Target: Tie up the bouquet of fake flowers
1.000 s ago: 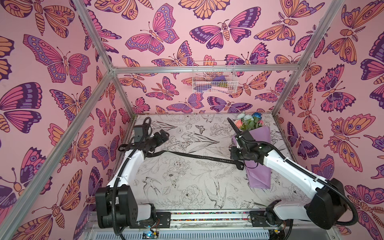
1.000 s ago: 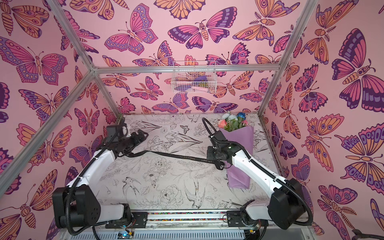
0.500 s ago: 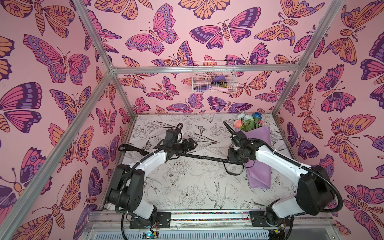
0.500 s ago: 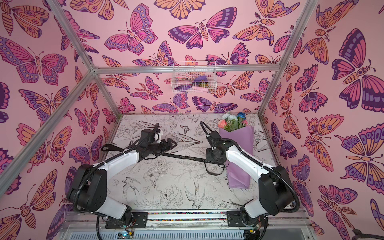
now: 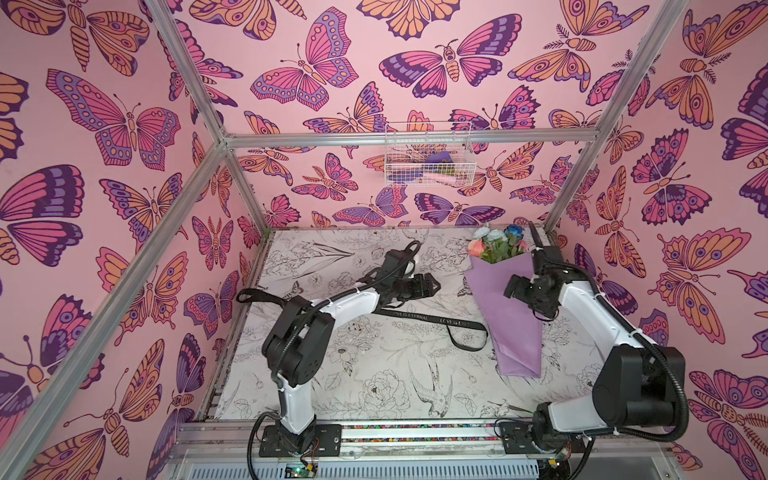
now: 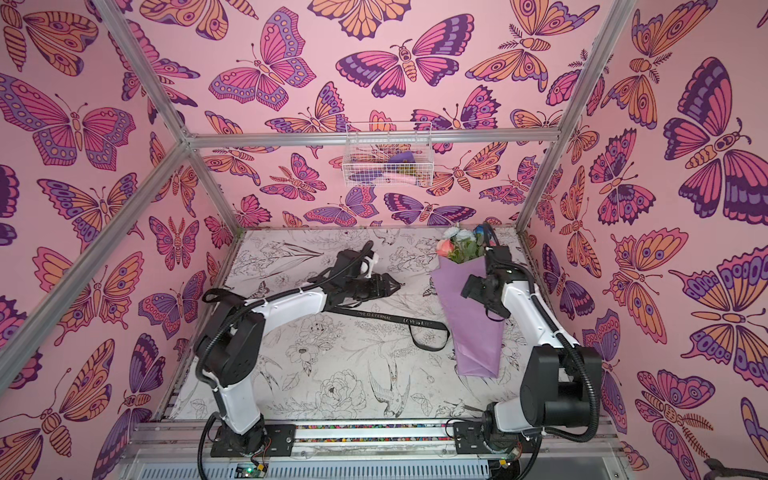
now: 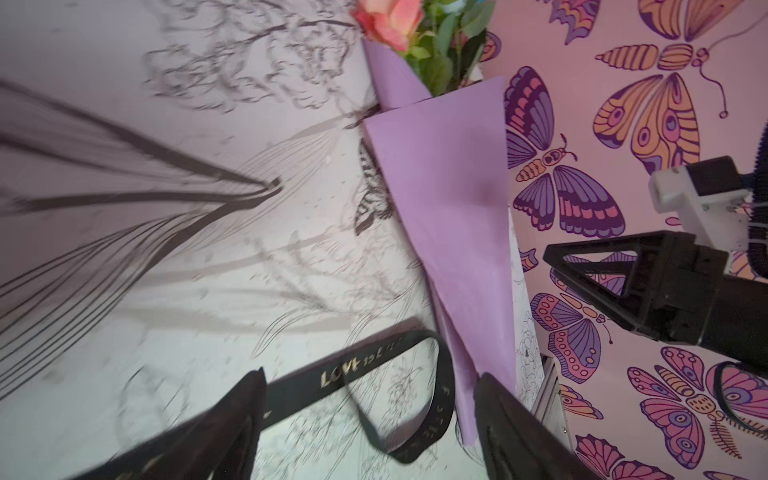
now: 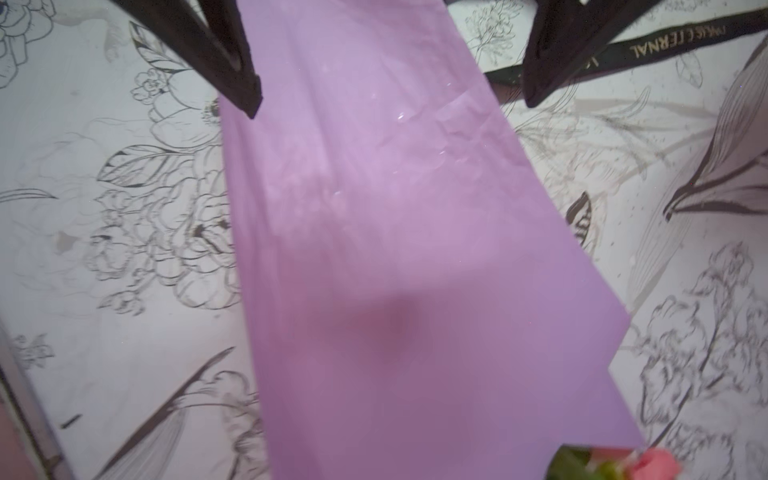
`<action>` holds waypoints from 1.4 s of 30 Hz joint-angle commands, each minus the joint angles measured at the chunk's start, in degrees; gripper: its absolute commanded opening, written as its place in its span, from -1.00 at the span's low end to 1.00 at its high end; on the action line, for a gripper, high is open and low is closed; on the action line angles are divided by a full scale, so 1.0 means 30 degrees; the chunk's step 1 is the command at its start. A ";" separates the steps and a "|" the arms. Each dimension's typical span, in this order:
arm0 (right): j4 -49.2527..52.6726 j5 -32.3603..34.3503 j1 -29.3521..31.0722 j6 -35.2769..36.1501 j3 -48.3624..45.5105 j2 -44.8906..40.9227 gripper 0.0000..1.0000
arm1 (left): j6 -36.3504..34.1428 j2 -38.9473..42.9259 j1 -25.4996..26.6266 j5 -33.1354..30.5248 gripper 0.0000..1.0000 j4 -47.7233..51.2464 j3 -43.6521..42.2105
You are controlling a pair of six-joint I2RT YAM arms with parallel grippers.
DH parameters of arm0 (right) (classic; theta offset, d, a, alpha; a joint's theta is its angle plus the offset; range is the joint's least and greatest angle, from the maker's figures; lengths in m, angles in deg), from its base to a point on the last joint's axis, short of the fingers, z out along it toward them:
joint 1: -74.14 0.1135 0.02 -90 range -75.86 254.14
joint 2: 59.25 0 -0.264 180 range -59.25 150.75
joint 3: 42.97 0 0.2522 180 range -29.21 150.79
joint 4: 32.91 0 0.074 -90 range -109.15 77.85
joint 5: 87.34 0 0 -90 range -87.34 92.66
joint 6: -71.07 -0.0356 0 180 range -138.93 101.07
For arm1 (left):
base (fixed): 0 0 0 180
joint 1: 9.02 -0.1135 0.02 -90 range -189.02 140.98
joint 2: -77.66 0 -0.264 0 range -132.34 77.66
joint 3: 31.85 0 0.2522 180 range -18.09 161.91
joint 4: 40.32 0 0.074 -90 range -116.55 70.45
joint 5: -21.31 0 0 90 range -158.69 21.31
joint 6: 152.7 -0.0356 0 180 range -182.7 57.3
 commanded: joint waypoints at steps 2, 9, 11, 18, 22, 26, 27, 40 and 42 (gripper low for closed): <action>0.0021 -0.0774 -0.2100 0.0936 -0.0449 0.0238 0.98 | -0.0131 -0.2581 0.1118 0.1097 0.42 -0.0391 0.2735; -0.0534 -0.2418 -0.4589 0.1599 -0.0429 0.1543 0.98 | -0.0039 -0.6370 0.2212 0.3204 0.31 0.0371 0.6590; -0.0711 -0.2777 -0.4932 0.1693 -0.0457 0.1775 0.98 | -0.0229 -0.7184 0.2448 0.3487 0.31 0.0803 0.7512; -0.1136 -0.3119 -0.5107 0.1834 -0.0646 0.2124 0.98 | -0.0424 -0.9266 0.2706 0.4038 0.30 0.1868 0.9837; -0.1192 -0.3226 -0.5109 0.1894 -0.0662 0.2713 0.98 | -0.0497 -1.0472 0.2706 0.4160 0.20 0.2294 1.1189; -0.1285 -0.3361 -0.5108 0.1906 -0.0713 0.2852 0.98 | -0.0539 -1.1465 0.2689 0.4284 0.02 0.2434 1.2415; -0.1292 -0.3369 -0.5108 0.1894 -0.0691 0.2889 0.98 | -0.0554 -1.1702 0.2677 0.4282 -0.06 0.2515 1.2748; -0.1867 -0.4680 -0.5123 0.2157 -0.1168 0.3337 0.98 | -0.2617 -1.3280 0.2497 0.2706 -0.71 0.4704 1.5718; -0.2058 -0.5095 -0.5112 0.2190 -0.1215 0.3428 0.98 | -0.2791 -1.3591 0.2501 0.2592 -0.71 0.4944 1.6108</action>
